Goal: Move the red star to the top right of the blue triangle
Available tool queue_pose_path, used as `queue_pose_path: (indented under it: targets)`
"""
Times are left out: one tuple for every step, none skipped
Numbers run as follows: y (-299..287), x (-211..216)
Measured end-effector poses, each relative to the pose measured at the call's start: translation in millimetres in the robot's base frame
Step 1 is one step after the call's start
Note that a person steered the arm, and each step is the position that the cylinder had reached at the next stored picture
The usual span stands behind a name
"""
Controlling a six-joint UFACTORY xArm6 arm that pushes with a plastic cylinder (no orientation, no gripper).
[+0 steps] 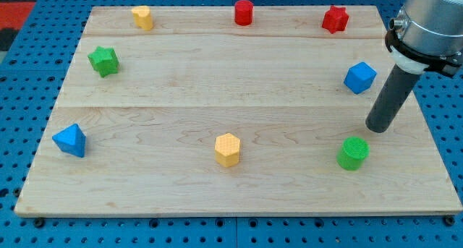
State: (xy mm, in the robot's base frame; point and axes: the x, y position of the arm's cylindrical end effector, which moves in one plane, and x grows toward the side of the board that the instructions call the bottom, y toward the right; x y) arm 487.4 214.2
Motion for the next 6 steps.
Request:
queue_pose_path:
  targets:
    - [4,1]
    - [22,-7]
    - [39,-9]
    - [52,-55]
    - [70,-91]
    - [70,-102]
